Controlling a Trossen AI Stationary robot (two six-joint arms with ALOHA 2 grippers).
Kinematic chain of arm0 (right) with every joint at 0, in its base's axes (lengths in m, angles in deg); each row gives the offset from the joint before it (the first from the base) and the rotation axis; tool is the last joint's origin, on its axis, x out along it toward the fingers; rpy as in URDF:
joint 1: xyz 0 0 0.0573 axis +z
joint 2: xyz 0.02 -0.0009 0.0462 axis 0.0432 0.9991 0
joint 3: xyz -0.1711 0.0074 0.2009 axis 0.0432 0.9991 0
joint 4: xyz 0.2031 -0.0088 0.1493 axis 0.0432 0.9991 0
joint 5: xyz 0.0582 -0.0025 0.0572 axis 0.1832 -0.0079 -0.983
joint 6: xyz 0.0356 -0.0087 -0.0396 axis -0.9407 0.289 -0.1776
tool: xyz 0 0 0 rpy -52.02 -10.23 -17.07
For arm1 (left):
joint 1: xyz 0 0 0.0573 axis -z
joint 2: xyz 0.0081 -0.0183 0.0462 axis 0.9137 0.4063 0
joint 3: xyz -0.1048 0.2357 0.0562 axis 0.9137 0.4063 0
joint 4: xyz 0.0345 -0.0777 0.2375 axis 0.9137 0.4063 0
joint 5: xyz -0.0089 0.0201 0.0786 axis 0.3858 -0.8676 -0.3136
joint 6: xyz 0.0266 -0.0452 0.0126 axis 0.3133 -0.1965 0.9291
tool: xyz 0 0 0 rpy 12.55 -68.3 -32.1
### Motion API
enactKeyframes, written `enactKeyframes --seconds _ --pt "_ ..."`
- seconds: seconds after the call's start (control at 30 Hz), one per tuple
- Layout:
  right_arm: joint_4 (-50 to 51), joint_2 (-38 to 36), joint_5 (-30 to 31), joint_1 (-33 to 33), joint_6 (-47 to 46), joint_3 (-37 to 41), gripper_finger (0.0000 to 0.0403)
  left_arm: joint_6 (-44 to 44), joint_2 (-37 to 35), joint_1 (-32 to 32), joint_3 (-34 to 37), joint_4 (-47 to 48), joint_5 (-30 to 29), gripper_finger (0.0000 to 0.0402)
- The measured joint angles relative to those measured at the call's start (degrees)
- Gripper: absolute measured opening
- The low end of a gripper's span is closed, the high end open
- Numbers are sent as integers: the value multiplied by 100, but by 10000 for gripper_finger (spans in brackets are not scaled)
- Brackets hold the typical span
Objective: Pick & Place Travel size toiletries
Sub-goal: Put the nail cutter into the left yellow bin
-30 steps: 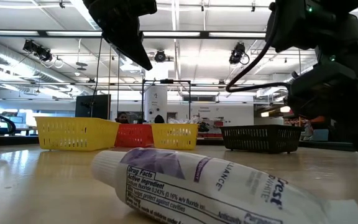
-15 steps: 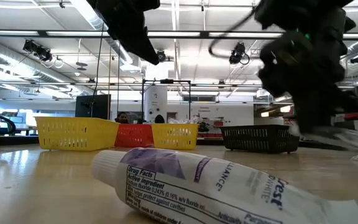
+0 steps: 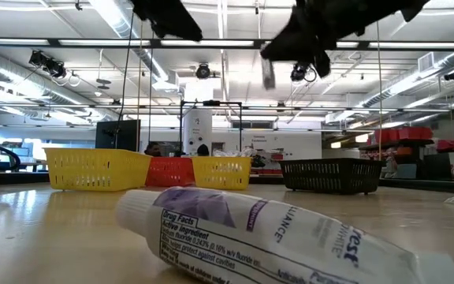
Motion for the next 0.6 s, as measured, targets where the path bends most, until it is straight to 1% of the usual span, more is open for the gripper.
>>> enactKeyframes --seconds 0.1,0.13,0.2,0.27,0.4,0.47,0.5,0.57,0.6 --pt "-469 -2 -10 -87 574 -2 38 85 -369 -4 36 29 -113 98" --pt "-607 -2 -11 -121 697 0 38 84 -491 -4 145 115 -194 98" --pt "-873 -2 -8 -208 908 -2 38 82 -712 -4 404 -172 -328 98" --pt "-1183 33 2 -286 1107 -4 38 93 -990 -4 870 -294 -382 98" --pt "-1476 164 -90 -452 1304 -4 39 264 -1334 -7 1966 -1955 -92 98" --pt "-1510 198 -298 -539 1306 17 39 269 -1335 -12 2447 -3096 9 98" --pt "-1737 300 -494 -581 1304 12 39 260 -1347 -33 2667 -3524 16 98" --pt "-1762 368 -943 -653 1270 22 39 193 -1288 -75 3009 -4319 9 98" --pt "-1993 490 -1174 -675 1256 30 39 130 -1221 -116 3119 -4671 4 98"
